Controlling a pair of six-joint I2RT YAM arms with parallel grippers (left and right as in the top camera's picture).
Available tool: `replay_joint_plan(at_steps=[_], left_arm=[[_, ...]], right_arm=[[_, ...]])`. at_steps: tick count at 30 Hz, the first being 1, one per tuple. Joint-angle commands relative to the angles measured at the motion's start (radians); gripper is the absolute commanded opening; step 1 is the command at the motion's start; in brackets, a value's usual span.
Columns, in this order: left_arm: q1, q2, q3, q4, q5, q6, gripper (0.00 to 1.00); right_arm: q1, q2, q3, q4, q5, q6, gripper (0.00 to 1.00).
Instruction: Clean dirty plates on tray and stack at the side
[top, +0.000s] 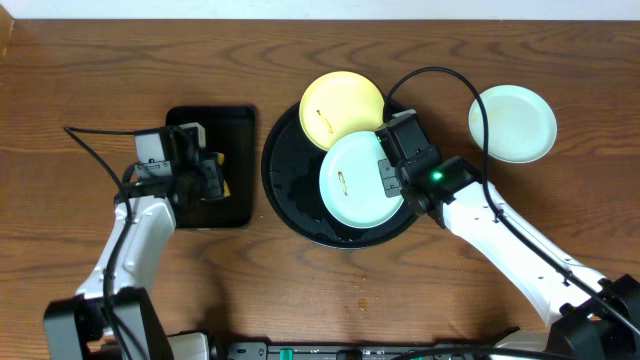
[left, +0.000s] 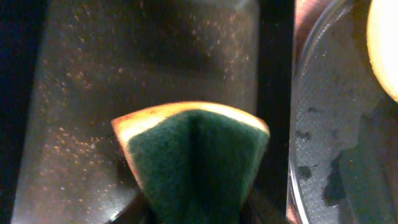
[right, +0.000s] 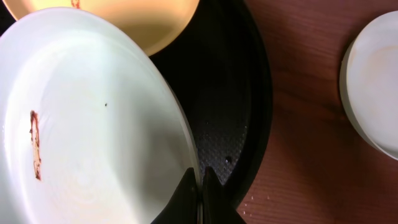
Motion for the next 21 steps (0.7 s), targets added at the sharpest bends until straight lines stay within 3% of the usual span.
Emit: replay_joint_plan(at_steps=[1, 3, 10, 13, 21], left_arm=[[0.002, 0.059, 0.002, 0.015, -0.031, 0.001, 0.59], [0.002, 0.085, 0.002, 0.045, -0.035, 0.001, 0.66], [0.002, 0.088, 0.003, 0.089, -0.095, 0.001, 0.71], [0.002, 0.089, 0.003, 0.055, -0.164, 0.000, 0.71], [0.002, 0.089, 0.002, -0.063, -0.166, -0.027, 0.62]], right_arm=[[0.008, 0.002, 0.005, 0.004, 0.000, 0.023, 0.01], [0.008, 0.003, 0.005, 0.006, 0.000, 0.023, 0.01], [0.008, 0.003, 0.005, 0.006, 0.000, 0.023, 0.01], [0.008, 0.003, 0.005, 0.006, 0.000, 0.023, 0.01], [0.008, 0.003, 0.005, 0.006, 0.000, 0.023, 0.01]])
